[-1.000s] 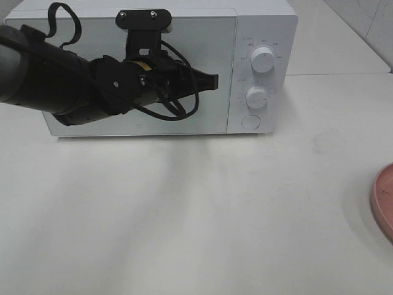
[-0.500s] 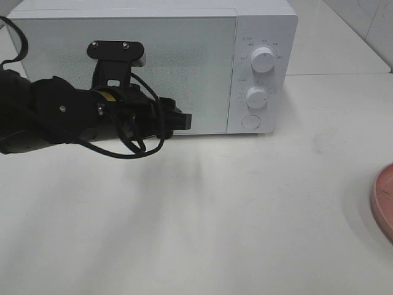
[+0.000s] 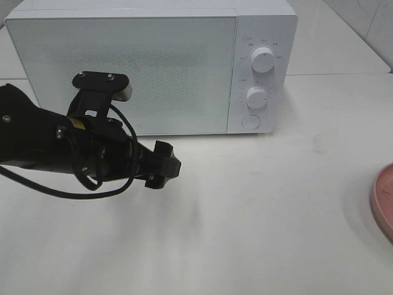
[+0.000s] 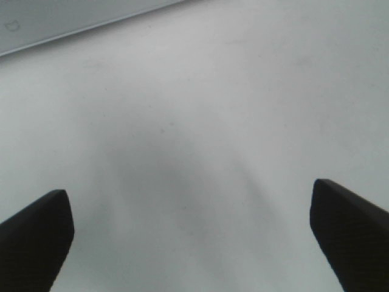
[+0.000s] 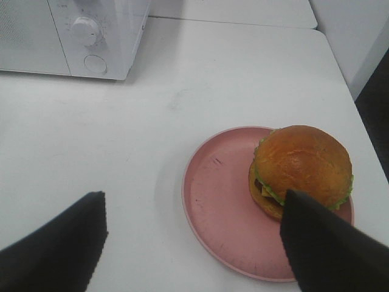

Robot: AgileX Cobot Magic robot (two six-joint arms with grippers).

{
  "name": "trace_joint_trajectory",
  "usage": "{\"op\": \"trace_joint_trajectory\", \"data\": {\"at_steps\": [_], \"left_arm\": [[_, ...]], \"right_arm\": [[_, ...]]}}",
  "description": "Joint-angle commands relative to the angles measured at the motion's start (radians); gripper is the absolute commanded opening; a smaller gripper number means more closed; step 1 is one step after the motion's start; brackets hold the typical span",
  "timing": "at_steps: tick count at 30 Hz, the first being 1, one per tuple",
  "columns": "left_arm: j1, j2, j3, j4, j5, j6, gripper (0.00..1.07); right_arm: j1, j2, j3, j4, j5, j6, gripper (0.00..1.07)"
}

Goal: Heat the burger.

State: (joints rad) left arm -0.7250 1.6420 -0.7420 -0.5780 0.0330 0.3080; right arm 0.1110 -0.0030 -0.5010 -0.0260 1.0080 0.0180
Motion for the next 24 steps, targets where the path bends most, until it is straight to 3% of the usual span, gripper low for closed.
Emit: {"op": "trace_joint_trajectory", "data": {"at_steps": [1,4,5,6,7,8,10,11,13,14,16,17,18,20,21,23,24], "left_arm": [[0.000,-0.057,0.002,0.058,0.101,-0.002,0.99],[0.039,-0.098,0.002,0.061,0.192,-0.018,0.99],[0.088,-0.124,0.002,0.061,0.259,-0.036,0.99],[0.088,-0.124,0.002,0.061,0.259,-0.036,0.99],[0.149,-0.150,0.002,0.064,0.327,-0.036,0.99],[0.149,-0.150,0.002,0.064,0.327,-0.036,0.99],[0.263,-0.198,0.002,0.086,0.435,-0.036,0.99],[0.263,-0.198,0.002,0.086,0.435,-0.036,0.99],[0.374,-0.246,0.002,0.120,0.550,-0.036,0.99],[0.374,-0.246,0.002,0.120,0.550,-0.036,0.99],[0.484,-0.299,0.002,0.158,0.650,-0.036,0.99],[0.484,-0.299,0.002,0.158,0.650,-0.036,0.99],[0.559,-0.339,0.002,0.184,0.710,-0.036,0.99],[0.588,-0.355,0.002,0.196,0.739,-0.036,0.99],[0.660,-0.399,0.002,0.227,0.795,-0.050,0.99],[0.688,-0.417,0.002,0.240,0.814,-0.058,0.99],[0.757,-0.459,0.002,0.270,0.857,-0.062,0.99]], "right_arm": [[-0.006,-0.033,0.003,-0.005,-0.013,0.001,0.76],[-0.006,-0.033,0.003,-0.005,-0.013,0.001,0.76],[-0.006,-0.033,0.003,-0.005,-0.013,0.001,0.76],[-0.006,-0.033,0.003,-0.005,-0.013,0.001,0.76],[-0.006,-0.033,0.003,-0.005,-0.013,0.001,0.76],[-0.006,-0.033,0.003,-0.005,-0.013,0.001,0.76],[-0.006,-0.033,0.003,-0.005,-0.013,0.001,0.76],[-0.006,-0.033,0.003,-0.005,-0.013,0.001,0.76],[-0.006,-0.033,0.003,-0.005,-0.013,0.001,0.76],[-0.006,-0.033,0.003,-0.005,-0.013,0.001,0.76],[-0.006,-0.033,0.003,-0.005,-0.013,0.001,0.76],[-0.006,-0.033,0.003,-0.005,-0.013,0.001,0.76],[-0.006,-0.033,0.003,-0.005,-0.013,0.001,0.76],[-0.006,-0.033,0.003,-0.005,-0.013,0.001,0.76],[-0.006,-0.033,0.003,-0.005,-0.013,0.001,0.76],[-0.006,-0.033,0.003,-0.005,-0.013,0.001,0.76],[-0.006,-0.033,0.003,-0.005,-0.013,0.001,0.76]]}}
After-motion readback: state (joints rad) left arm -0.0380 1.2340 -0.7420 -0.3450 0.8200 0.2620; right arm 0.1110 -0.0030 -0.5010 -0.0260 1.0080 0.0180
